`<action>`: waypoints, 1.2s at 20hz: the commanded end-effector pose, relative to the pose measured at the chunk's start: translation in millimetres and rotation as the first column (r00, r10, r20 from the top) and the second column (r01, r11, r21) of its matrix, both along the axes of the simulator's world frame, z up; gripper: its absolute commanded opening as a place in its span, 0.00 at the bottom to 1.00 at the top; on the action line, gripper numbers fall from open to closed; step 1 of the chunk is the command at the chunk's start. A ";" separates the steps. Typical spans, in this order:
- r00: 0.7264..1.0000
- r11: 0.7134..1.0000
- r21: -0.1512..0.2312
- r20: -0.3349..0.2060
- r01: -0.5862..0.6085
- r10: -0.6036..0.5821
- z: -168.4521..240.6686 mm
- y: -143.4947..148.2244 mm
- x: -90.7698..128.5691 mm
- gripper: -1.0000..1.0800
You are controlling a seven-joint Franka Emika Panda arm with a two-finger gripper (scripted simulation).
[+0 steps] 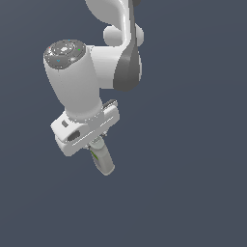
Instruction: Pick up the object and move it to a goal position.
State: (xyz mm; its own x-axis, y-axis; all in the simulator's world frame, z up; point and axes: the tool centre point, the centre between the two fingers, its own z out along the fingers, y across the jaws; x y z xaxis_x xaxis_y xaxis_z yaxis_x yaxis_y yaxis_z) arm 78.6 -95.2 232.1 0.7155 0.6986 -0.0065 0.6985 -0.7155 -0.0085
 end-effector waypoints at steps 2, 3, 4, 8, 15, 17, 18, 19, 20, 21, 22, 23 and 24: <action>1.000 1.000 -0.002 0.012 0.000 0.000 16.1 -1.9 -7.4 0.00; 1.000 1.000 -0.002 0.012 0.000 0.000 19.4 -2.6 -11.1 0.00; 1.000 1.000 -0.002 0.012 0.000 0.000 23.1 -3.3 -15.1 0.00; 1.000 1.000 -0.002 0.012 0.000 0.000 41.5 -7.2 -35.1 0.00; 1.000 1.000 -0.001 0.012 0.000 0.000 85.7 -16.6 -82.4 0.00; 1.000 1.000 -0.001 0.012 0.000 0.000 98.8 -19.4 -96.1 0.00; 1.000 1.000 -0.001 0.011 0.000 0.000 104.8 -20.9 -102.4 0.00; 1.000 1.000 -0.001 0.011 0.000 0.000 110.8 -22.1 -108.5 0.00; 1.000 1.000 -0.001 0.011 0.000 0.000 116.5 -23.3 -114.4 0.00; 1.000 1.000 -0.001 0.011 0.000 0.000 122.0 -24.5 -119.9 0.00; 1.000 1.000 -0.001 0.011 0.000 0.000 127.2 -25.7 -125.1 0.00; 1.000 1.000 -0.001 0.011 0.000 0.000 132.2 -26.8 -130.0 0.00; 1.000 1.000 -0.001 0.011 0.000 0.000 136.9 -27.9 -134.5 0.00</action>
State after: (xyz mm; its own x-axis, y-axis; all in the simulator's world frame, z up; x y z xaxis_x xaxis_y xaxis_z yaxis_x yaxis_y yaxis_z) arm -49.5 -121.4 355.5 0.7156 0.6985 -0.0054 0.6984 -0.7156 -0.0099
